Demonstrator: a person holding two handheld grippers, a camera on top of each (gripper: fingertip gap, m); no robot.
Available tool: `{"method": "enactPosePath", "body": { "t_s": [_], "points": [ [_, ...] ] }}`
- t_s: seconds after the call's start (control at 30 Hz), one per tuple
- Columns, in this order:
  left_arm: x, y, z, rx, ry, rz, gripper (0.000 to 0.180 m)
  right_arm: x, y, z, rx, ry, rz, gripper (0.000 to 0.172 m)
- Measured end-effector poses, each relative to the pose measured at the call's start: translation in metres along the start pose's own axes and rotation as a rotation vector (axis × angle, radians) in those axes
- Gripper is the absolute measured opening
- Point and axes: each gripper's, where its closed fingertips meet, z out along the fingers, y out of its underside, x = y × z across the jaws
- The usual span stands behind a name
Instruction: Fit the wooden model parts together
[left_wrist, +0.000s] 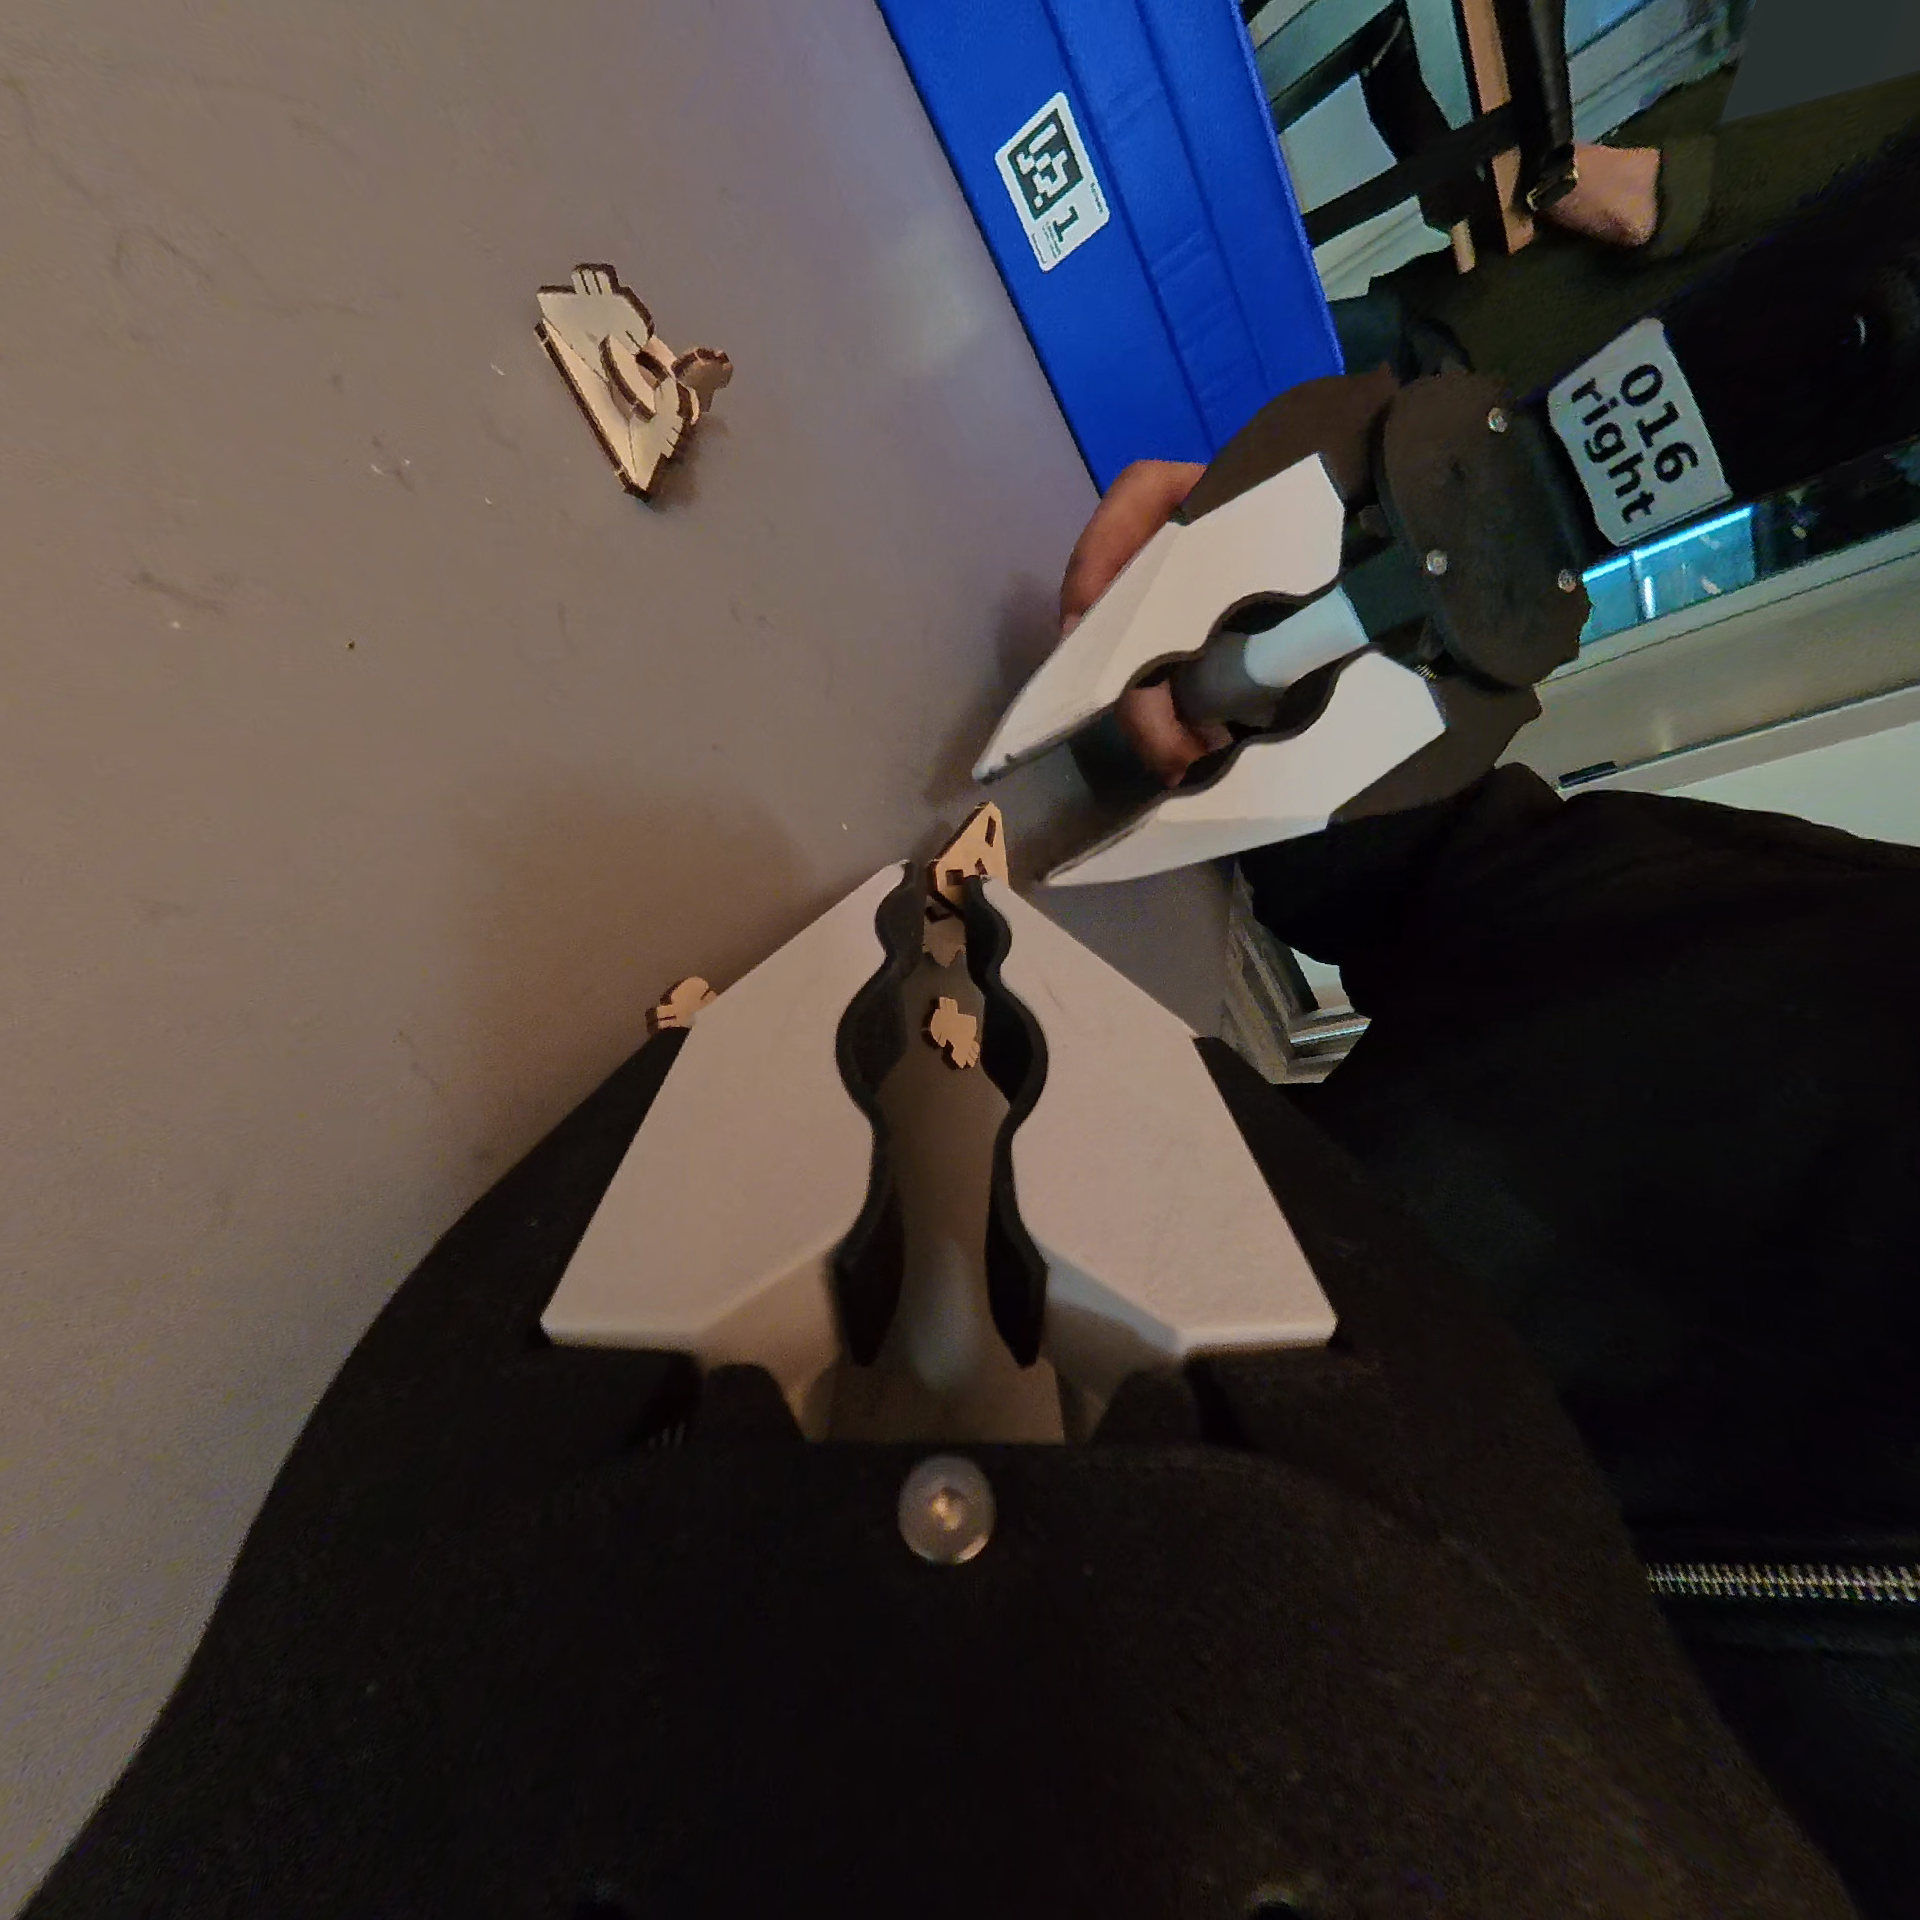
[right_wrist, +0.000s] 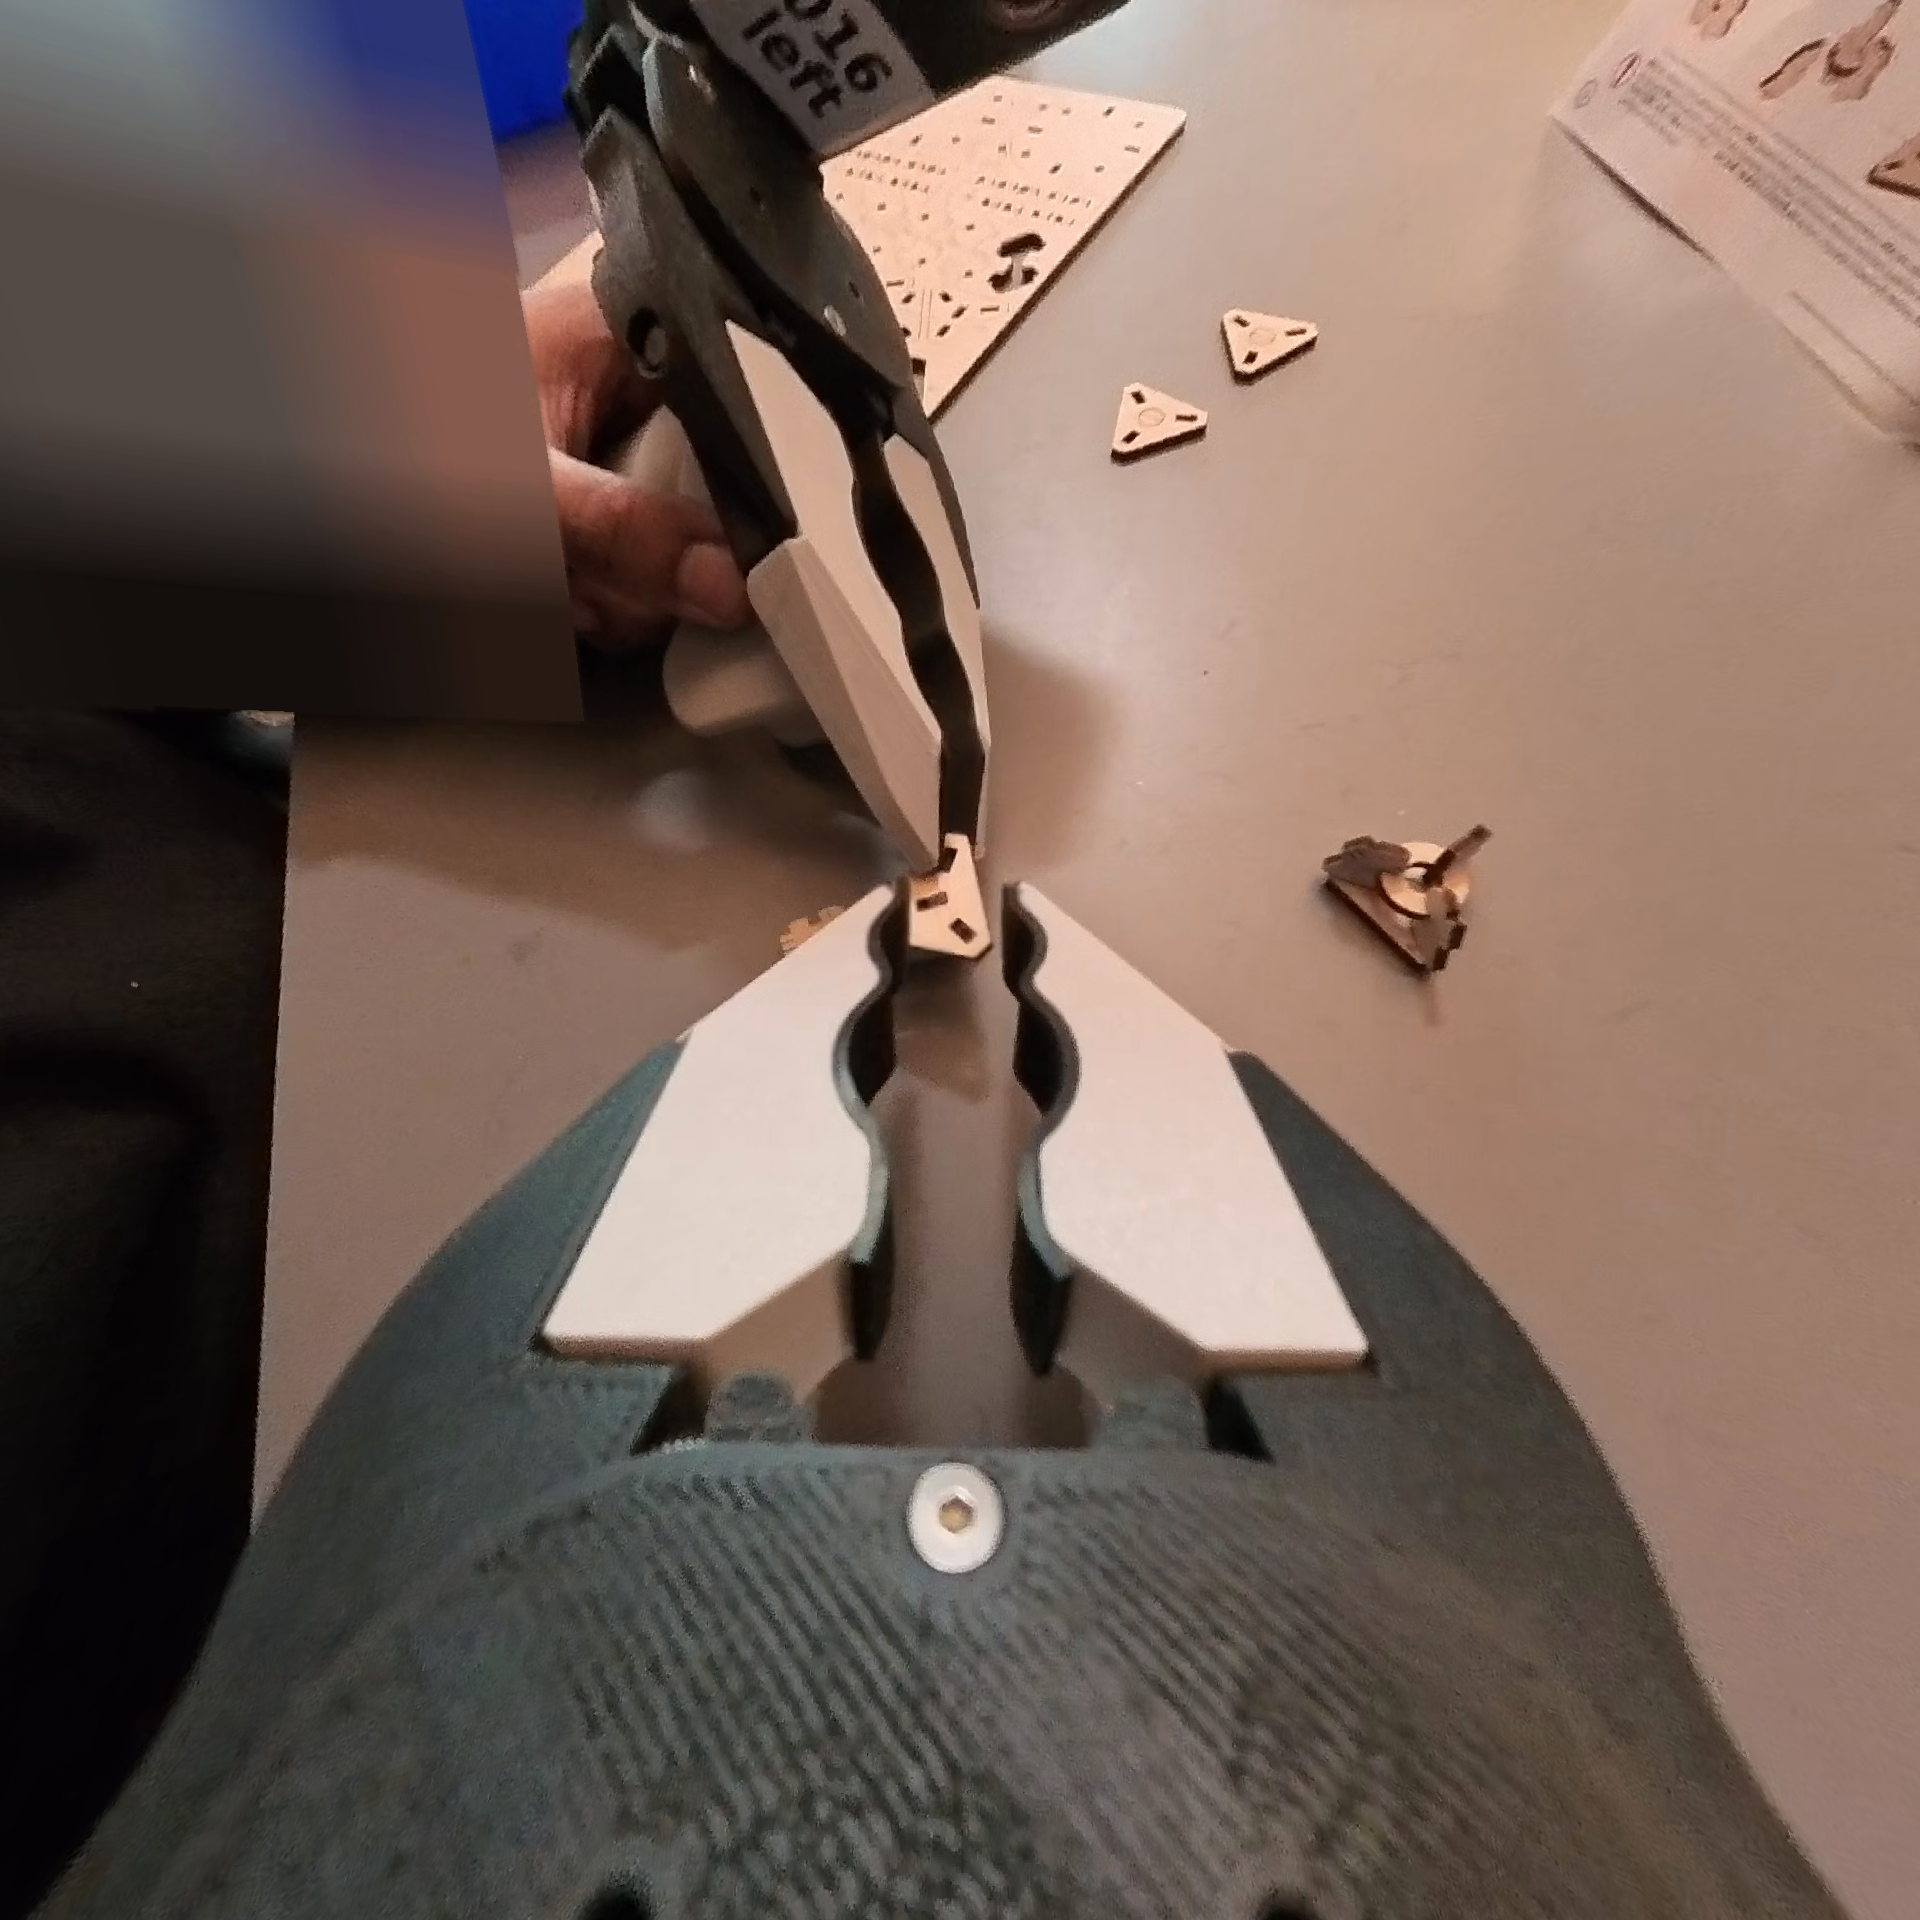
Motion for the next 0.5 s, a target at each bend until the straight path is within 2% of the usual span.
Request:
{"method": "enactPosePath", "body": {
  "t_s": [0.1,0.37,0.5],
  "points": [
    [0.0,0.0,0.0,-0.001,0.002,-0.002,0.005,0.0,-0.007,-0.002,0.038,0.026,-0.025,0.0],
    [0.0,0.001,0.0,-0.005,0.009,-0.011,0.005,-0.002,0.003,0.007,-0.057,0.031,-0.032,0.0],
    [0.0,0.001,0.0,-0.005,0.011,-0.014,0.005,0.003,-0.009,0.0,0.009,0.049,-0.018,0.0]
  ]
}}
